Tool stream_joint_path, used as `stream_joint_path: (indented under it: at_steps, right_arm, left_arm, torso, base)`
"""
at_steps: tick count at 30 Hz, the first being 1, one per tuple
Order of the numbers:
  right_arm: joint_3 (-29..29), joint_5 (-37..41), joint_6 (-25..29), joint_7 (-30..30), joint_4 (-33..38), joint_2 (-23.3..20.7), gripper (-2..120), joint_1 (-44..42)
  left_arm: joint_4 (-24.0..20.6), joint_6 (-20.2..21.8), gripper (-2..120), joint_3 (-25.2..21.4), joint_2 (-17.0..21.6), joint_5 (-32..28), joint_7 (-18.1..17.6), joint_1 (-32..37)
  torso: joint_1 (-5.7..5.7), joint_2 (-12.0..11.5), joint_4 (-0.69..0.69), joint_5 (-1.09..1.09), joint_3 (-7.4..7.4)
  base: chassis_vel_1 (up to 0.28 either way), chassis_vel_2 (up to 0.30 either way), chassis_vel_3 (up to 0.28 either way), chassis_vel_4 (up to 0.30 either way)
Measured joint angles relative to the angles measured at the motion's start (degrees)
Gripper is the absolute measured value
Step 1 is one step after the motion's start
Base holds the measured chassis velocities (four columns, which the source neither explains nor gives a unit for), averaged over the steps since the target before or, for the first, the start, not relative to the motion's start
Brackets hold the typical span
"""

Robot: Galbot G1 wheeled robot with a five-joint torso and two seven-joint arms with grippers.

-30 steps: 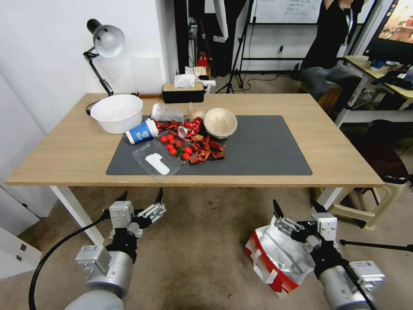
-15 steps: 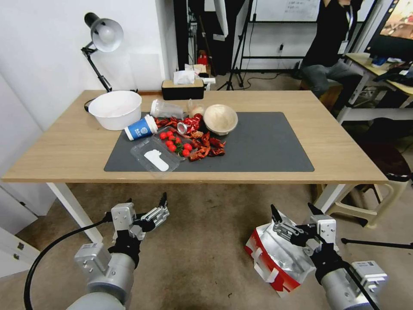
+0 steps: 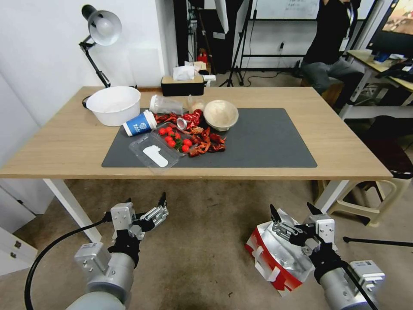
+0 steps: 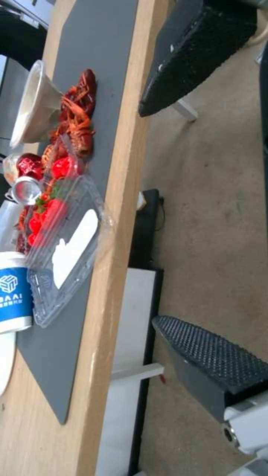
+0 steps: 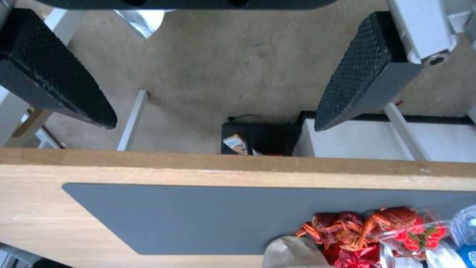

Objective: Pick up the food delivery bag from the floor and place it on the table.

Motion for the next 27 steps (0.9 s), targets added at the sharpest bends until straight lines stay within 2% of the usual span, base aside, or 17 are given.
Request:
stream_joint_path:
  at_steps: [27]
  right_arm:
    - [-0.3,-0.1,0.2,0.0,-0.6,0.0,100,0.1]
  left_arm:
    - [0.2,-0.1,100,0.0,0.1,0.5,0.1,0.1]
  torso:
    - [-3.03,-7.1,0.0,0.0,-4.02]
  base:
    - [0.0,0.0,0.0,0.0]
